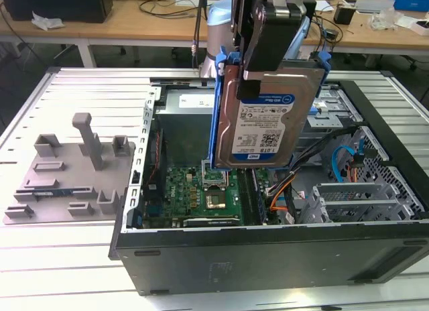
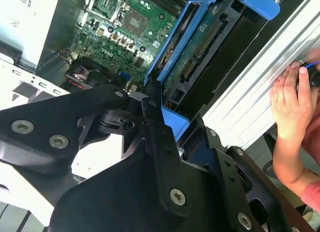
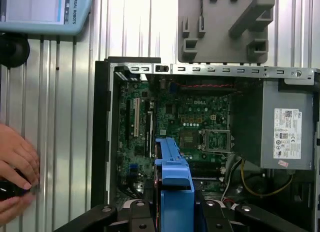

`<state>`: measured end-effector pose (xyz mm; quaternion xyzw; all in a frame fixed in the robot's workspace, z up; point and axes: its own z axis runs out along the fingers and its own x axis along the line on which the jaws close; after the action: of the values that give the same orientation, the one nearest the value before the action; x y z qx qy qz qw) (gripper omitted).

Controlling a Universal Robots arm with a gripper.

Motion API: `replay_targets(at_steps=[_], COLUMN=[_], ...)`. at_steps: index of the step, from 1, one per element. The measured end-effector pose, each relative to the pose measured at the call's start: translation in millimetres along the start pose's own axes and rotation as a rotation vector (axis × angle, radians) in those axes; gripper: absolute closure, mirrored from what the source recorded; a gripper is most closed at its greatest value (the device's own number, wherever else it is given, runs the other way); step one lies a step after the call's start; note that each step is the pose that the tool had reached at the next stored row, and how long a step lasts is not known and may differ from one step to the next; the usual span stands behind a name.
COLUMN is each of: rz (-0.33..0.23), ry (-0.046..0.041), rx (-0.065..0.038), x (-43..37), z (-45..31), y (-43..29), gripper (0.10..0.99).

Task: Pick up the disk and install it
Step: 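Pick up the disk, then insert the disk into the insertion slot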

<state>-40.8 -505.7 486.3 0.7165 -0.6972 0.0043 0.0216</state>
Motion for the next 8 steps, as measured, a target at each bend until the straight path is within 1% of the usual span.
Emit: replay_targets(at_steps=[8], rz=[0.0], ry=[0.0], rx=[0.0], x=[0.5], z=[0.0], y=[0.0], gripper=[0.718])
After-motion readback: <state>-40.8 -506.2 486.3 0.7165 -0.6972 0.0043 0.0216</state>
